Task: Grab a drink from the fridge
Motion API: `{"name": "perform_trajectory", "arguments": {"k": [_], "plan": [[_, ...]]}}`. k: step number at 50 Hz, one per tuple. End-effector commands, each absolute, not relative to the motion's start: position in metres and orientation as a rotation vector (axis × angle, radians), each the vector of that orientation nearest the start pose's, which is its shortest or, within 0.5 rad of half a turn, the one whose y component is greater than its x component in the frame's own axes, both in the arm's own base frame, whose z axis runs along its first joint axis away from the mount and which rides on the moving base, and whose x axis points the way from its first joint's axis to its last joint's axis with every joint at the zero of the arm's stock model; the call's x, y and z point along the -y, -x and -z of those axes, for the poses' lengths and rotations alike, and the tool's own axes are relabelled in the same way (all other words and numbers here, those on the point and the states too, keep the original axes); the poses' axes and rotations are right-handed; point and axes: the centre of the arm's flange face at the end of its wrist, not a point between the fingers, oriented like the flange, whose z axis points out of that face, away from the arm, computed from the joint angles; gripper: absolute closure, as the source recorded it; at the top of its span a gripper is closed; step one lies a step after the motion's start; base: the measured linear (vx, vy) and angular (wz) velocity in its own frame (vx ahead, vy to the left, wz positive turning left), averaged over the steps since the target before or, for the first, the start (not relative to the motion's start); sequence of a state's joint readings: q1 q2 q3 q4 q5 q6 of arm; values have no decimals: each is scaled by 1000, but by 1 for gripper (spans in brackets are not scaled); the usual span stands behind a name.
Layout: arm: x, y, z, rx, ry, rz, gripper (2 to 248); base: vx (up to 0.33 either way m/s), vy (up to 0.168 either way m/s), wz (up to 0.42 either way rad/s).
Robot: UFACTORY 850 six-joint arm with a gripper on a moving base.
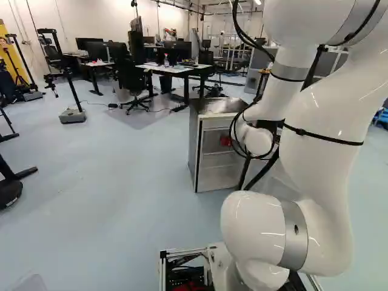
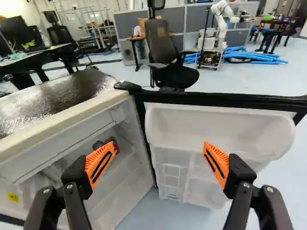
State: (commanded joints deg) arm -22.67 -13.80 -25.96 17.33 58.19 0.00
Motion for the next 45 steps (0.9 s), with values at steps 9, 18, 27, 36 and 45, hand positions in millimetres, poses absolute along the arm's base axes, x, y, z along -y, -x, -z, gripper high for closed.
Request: {"name": "perform_trajectory", "arguments": {"k": [9, 18, 27, 36, 45], "plan": [[173, -375, -315, -894, 2762, 1835, 3, 0, 0, 0], [167, -378, -302, -748, 2816, 1728, 3, 0, 0, 0], [161, -381, -288, -604, 2864, 1611, 3, 0, 0, 0], [155, -383, -274, -466, 2907, 1483, 3, 0, 0, 0], [150, -384, -260, -347, 2941, 1360, 3, 0, 0, 0]]}}
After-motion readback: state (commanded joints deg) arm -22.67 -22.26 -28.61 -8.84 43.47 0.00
